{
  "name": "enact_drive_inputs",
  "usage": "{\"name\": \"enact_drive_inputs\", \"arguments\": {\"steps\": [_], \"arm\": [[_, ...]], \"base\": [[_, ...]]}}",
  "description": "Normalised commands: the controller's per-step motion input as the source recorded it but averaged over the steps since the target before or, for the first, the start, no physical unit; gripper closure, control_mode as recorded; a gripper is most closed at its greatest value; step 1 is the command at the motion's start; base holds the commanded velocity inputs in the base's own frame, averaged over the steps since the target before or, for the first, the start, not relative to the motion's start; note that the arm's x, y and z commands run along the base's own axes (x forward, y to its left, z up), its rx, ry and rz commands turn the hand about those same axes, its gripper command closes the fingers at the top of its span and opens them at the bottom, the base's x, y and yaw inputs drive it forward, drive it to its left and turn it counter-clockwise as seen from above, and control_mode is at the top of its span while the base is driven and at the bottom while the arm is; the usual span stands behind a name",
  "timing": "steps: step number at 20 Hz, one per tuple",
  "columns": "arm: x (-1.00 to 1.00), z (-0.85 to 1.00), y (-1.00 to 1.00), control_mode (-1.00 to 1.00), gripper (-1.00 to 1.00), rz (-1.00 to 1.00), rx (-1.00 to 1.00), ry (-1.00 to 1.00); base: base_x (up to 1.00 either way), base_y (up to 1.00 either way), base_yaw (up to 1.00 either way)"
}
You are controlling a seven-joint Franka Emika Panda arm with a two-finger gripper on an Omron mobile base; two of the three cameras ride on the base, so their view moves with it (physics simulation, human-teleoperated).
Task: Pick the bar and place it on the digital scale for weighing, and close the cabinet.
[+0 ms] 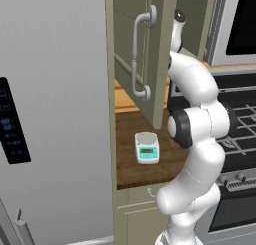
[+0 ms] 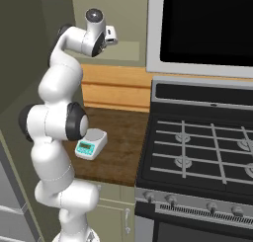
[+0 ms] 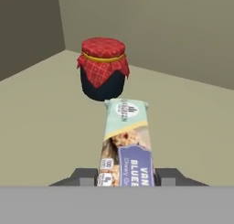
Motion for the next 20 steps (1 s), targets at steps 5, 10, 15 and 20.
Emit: {"name": "enact_drive_inputs", "arguments": {"steps": [5, 10, 15, 20], "arm": [[-0.43, -0.17, 0.00, -1.00, 1.00, 0.01, 0.00, -0.04], [-0.91, -0.02, -0.18, -1.00, 1.00, 0.00, 0.00, -0.08], [-1.00, 0.00, -0.28, -1.00, 1.00, 0.00, 0.06, -0.06], [-1.00, 0.00, -0.43, -1.00, 1.00, 0.00, 0.01, 0.01]], "base": [[0.00, 0.00, 0.00], [0.00, 0.00, 0.00], [0.00, 0.00, 0.00], [0.00, 0.00, 0.00]]}}
